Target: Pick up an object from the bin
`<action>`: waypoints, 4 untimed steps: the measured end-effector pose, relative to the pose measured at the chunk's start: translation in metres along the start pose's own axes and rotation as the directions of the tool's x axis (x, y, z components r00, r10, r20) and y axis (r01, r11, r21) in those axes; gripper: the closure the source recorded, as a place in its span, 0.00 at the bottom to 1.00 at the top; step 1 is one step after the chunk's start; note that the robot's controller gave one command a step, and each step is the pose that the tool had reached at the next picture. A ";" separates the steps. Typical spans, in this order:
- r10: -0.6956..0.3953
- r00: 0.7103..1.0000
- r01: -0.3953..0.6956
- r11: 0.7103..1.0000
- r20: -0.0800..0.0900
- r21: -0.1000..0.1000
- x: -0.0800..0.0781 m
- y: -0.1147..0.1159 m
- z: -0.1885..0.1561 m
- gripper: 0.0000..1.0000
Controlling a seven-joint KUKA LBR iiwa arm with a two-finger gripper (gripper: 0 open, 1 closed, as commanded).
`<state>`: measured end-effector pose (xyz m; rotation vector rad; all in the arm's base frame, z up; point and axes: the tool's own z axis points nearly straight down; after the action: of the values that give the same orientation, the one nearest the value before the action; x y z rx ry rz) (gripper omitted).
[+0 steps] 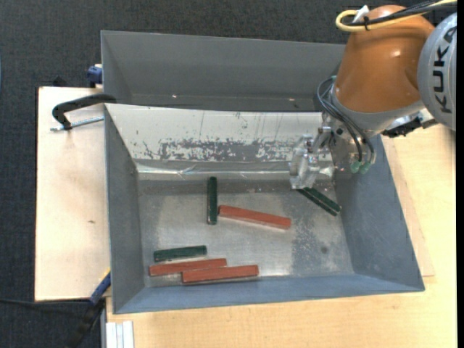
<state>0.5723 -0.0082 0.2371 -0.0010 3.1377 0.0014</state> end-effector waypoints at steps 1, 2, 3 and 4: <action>0.000 1.000 0.000 1.000 0.000 0.000 0.000 0.000 0.000 0.00; 0.000 1.000 0.000 1.000 0.000 0.000 0.000 0.000 0.000 0.00; -0.001 1.000 0.001 1.000 0.000 0.000 0.000 0.000 0.001 0.00; -0.169 0.986 0.169 0.986 -0.004 0.000 -0.005 0.008 0.046 0.00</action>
Offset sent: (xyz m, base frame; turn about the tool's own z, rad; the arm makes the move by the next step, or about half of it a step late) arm 0.0000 0.0000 0.0000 0.0000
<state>0.5773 -0.0001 0.1907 -0.2676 3.1301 0.0010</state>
